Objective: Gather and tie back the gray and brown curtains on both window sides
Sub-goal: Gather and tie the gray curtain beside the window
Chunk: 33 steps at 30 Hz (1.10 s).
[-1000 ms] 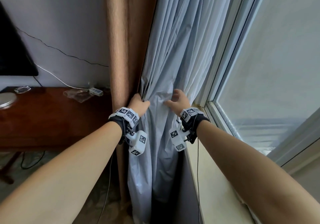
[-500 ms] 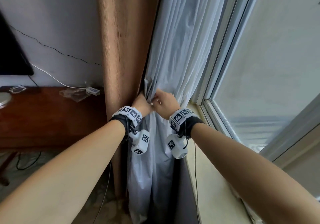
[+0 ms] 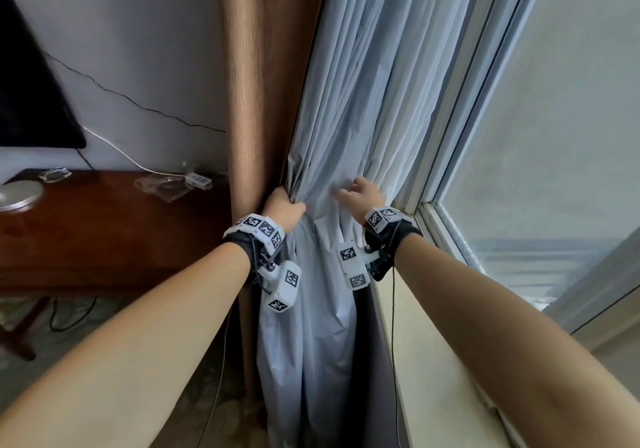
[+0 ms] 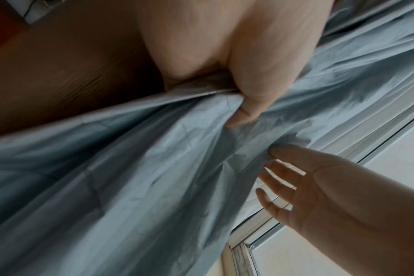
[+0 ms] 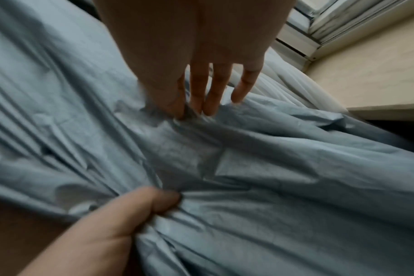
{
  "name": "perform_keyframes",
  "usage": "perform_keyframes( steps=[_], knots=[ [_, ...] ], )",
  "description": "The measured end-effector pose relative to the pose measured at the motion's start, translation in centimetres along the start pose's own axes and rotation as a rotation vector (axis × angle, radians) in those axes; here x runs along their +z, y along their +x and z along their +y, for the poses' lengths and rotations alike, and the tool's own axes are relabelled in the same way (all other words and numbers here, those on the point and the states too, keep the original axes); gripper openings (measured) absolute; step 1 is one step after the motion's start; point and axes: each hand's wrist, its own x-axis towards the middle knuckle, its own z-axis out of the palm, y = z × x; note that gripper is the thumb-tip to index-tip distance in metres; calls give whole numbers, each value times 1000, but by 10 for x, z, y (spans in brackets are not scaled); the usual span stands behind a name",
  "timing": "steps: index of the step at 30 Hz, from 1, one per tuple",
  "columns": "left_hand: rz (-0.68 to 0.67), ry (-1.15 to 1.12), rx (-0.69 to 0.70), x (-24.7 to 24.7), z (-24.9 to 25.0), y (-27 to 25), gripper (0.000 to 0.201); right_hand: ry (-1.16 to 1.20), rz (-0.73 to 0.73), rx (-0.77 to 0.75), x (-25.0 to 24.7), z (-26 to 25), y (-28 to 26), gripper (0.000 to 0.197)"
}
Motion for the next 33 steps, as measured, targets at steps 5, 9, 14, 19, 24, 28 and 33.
perform_keyframes(
  steps=[5, 9, 14, 19, 24, 28, 33],
  knots=[
    [31, 43, -23, 1, 4, 1, 31, -253, 148, -137, 5, -8, -8, 7],
    [85, 95, -31, 9, 10, 3, 34, -494, 145, -378, 1, -9, -22, 14],
    [-84, 92, -20, 22, 15, 2, 44, -517, 77, -455, -7, -8, -30, 14],
    [-409, 126, 74, 21, 19, -3, 73, -512, 60, -414, -6, -5, -30, 17],
    [-326, 30, 134, 21, 20, -11, 65, -267, -132, -356, 7, -14, -34, 28],
    [-85, 69, 17, 8, 8, -5, 44, -117, -77, -293, 6, -14, -34, 38],
    [-92, 59, -59, -1, 2, 3, 52, -128, 149, -38, 1, 4, -14, 34]
  ],
)
